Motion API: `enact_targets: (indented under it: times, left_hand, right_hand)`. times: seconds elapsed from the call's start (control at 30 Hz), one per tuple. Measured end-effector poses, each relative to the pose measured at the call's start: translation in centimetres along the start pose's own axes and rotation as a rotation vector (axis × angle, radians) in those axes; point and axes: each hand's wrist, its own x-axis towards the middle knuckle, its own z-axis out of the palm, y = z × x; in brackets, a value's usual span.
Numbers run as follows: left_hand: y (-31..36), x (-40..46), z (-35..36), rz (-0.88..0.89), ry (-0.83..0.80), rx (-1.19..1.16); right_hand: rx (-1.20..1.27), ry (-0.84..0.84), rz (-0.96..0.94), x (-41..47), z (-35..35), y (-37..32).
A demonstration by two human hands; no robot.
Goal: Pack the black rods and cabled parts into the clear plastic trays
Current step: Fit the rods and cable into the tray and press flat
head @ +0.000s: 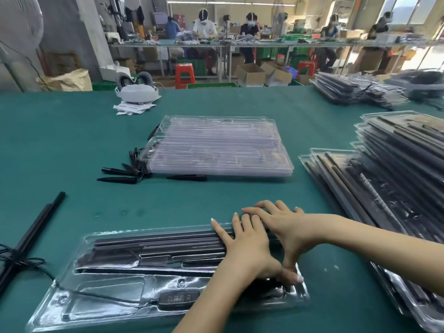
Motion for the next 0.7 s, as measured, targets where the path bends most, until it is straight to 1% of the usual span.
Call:
enact_targets:
  times: [0.23, 0.37, 0.5, 0.6, 0.7]
  left_hand:
    - [-0.5, -0.1, 1.0, 0.028, 0.105, -0.043]
    - [-0.5, 0.0, 1.0, 0.023, 0.112, -0.051]
    - [-0.4, -0.1, 0.7, 0.021, 0.075, -0.048]
    - [-0.5, -0.5, 0.5, 0.069, 0.075, -0.076]
    - [-1.1, -1.2, 0.0, 0.159, 0.111, -0.185]
  right_hand:
    - [0.012, -0.005, 0.021, 0.3, 0.4, -0.2]
    - [0.056, -0.003, 0.022, 0.5, 0.7, 0.0]
    - [0.064, 0.001, 0.035, 0.4, 0.7, -0.2]
    - [0.081, 0.013, 0.025, 0.1, 0.7, 0.1]
    - [0.087, 0.046, 0.008, -0.3, 0.7, 0.6]
